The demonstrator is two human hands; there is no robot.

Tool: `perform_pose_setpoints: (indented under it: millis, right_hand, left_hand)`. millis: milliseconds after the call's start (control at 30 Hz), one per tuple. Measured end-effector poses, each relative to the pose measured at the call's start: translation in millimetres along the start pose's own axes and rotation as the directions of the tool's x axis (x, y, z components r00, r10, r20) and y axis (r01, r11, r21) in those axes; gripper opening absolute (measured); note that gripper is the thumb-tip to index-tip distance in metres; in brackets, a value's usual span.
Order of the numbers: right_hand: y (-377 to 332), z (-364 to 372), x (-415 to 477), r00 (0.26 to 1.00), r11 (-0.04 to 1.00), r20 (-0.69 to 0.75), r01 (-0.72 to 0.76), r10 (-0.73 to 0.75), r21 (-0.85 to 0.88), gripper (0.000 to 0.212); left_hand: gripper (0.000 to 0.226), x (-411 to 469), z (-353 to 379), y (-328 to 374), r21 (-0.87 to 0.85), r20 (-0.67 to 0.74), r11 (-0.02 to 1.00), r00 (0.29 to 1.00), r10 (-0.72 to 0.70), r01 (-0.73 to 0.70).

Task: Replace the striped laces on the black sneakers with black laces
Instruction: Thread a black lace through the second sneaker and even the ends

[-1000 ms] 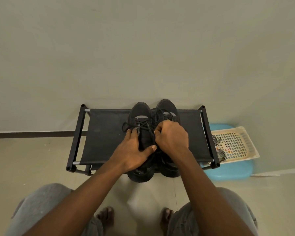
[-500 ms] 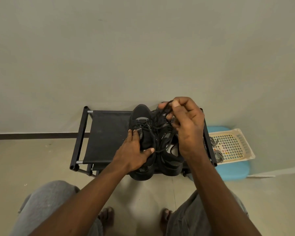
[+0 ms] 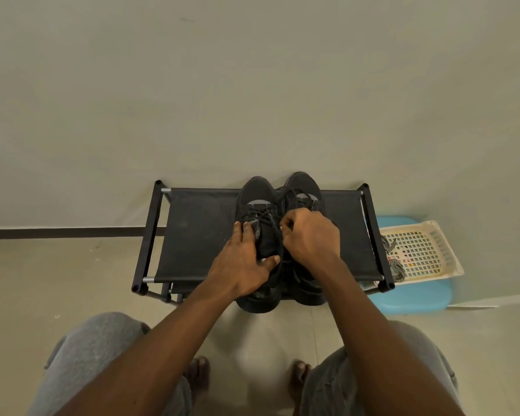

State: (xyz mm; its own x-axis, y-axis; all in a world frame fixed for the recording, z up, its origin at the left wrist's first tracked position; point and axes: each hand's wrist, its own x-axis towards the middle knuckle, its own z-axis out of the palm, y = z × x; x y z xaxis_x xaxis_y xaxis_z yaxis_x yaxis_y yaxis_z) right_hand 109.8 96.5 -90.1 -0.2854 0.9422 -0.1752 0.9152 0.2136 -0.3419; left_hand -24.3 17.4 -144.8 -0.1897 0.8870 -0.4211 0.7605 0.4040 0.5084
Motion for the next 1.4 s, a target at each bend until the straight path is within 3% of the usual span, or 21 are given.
perform_pose_setpoints:
  millis: [100, 167, 200, 233, 300, 367, 467, 567, 733, 867, 967, 1133, 1300, 1400]
  right_hand:
    - [1, 1, 2, 0.998, 0.994, -0.054, -0.034, 0.04, 0.109, 0.017]
    - [2, -4, 2, 0.992, 0.935, -0.113, -0.018, 0.062, 0.355, 0.014]
    - [2, -7, 2, 0.984, 0.838, -0.16, 0.023, 0.077, 0.546, 0.013]
    - [1, -11, 2, 0.973, 0.673, -0.201, 0.074, 0.113, 0.736, 0.013]
    - [4, -18, 2, 0.948, 0.394, -0.26, 0.171, 0.185, 0.903, 0.015]
    - [8, -17, 2, 0.944, 0.341, -0.256, 0.176, 0.206, 0.923, 0.014]
    - [14, -13, 3, 0.943, 0.472, -0.23, 0.095, 0.239, 0.877, 0.017]
    - [18, -20, 4, 0.914, 0.711, -0.259, -0.044, 0.313, 0.702, 0.03]
    - [31, -23, 7, 0.936, 0.9, -0.133, -0.264, 0.326, 0.346, 0.039]
    - [36, -16, 13, 0.953, 0.954, -0.133, -0.25, 0.273, 0.167, 0.038]
    - [37, -13, 15, 0.959, 0.968, -0.214, -0.143, 0.187, 0.207, 0.039]
    - [32, -14, 18, 0.926, 0.974, -0.368, 0.003, 0.083, 0.226, 0.007]
    - [29, -6, 18, 0.963, 0.993, -0.259, -0.041, 0.069, 0.115, 0.014]
    - [27, -4, 20, 0.976, 0.994, -0.194, -0.086, 0.096, 0.063, 0.014]
  left_hand:
    - [0.106, -2, -1, 1, 0.019, 0.002, 1.0, 1.0, 0.002, -0.002]
    - [0.106, -3, -2, 3, 0.025, 0.002, 1.0, 1.0, 0.001, -0.001]
    - [0.106, -4, -2, 3, 0.023, 0.005, 1.0, 1.0, 0.002, -0.002]
    - [0.106, -4, -3, 4, 0.019, 0.01, 1.0, 1.0, 0.003, -0.003]
    - [0.107, -5, -4, 6, 0.017, 0.018, 1.0, 1.0, 0.006, -0.006]
    - [0.106, -6, -5, 7, 0.025, 0.021, 1.0, 1.0, 0.002, -0.002]
    - [0.106, -8, -7, 10, 0.025, 0.031, 1.0, 1.0, -0.004, 0.004]
    - [0.106, -9, -11, 10, 0.045, 0.023, 0.999, 1.0, 0.0, -0.001]
    - [0.081, -4, -25, 14, 0.035, -0.076, 0.999, 0.997, 0.01, -0.008]
    - [0.058, 12, -38, 23, -0.074, -0.16, 0.996, 0.986, 0.04, -0.053]
    - [0.042, 24, -48, 31, -0.127, -0.176, 0.988, 0.982, 0.066, -0.089]
    - [0.029, 39, -61, 26, -0.167, -0.211, 0.98, 0.975, 0.074, -0.11]
    - [0.031, 50, -52, 23, -0.091, -0.306, 0.978, 0.94, 0.15, -0.185]
    - [0.037, 51, -41, 33, 0.046, -0.246, 0.986, 0.954, 0.169, -0.163]
